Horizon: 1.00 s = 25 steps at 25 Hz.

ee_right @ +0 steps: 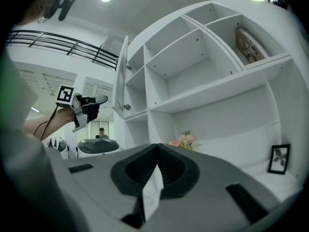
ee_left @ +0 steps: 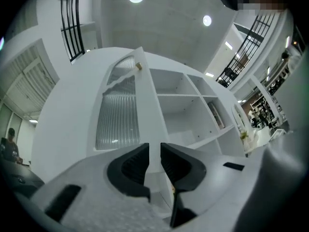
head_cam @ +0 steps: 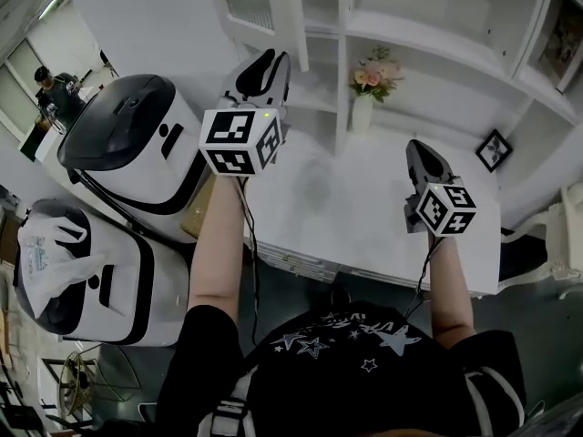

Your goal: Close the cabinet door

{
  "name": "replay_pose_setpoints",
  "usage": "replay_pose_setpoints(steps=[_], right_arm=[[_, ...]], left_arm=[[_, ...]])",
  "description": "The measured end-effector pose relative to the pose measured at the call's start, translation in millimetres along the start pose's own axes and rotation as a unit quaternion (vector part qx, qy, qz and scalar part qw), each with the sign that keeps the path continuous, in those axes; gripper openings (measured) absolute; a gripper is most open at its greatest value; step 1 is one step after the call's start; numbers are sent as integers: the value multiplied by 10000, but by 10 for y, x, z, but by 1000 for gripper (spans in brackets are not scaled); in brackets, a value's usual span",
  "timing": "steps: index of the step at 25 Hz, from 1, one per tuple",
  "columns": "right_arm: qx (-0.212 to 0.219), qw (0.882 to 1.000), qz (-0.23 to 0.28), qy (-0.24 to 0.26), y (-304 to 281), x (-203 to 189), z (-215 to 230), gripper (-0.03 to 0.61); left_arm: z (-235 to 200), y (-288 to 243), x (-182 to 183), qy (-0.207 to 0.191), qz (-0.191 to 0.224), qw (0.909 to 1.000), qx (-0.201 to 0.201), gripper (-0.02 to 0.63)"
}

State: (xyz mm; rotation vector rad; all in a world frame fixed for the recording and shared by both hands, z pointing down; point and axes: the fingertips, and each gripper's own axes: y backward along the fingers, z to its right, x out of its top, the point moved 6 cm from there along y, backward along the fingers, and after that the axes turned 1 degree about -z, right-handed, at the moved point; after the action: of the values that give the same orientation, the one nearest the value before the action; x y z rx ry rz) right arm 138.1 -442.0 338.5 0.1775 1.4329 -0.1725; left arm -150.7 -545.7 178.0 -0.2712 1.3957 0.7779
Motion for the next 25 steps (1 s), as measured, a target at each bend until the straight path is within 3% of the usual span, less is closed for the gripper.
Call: replay_pose_setpoints(steps=[5,7,9,25], right_arm=[[-240,9997,16,-26,66,23,254,5],[-332,9994,20,-33,91,27,357,5],[-408,9992,18,-31,104,30,465,5],[-513,9986,79,-120,-198,39,973,5]], left_arm=[[161,-400,-86,235,55,9995,-218,83],[201,-495,-107,213,76,9993,-299,50],[211,-567,-133,257,106,9991,-309,81],[320,-1274,-279,-76,16,9997,-241,61]])
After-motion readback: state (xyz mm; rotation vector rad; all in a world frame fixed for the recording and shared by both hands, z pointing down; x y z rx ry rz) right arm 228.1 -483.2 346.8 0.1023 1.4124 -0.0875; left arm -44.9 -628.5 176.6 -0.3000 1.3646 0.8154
